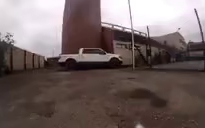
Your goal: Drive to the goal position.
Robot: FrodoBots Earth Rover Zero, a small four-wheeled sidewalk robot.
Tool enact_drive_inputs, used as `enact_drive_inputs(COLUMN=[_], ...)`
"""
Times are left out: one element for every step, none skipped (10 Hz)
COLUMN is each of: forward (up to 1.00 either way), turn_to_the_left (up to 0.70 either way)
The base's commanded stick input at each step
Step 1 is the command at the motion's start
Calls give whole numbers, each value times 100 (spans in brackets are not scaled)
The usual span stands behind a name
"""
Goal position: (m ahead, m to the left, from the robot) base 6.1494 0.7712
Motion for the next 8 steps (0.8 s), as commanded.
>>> enact_drive_inputs(forward=[70, 70, 70, 70, 70, 70, 70, 70], turn_to_the_left=[0, 0, 0, 0, 0, 0, 0, 0])
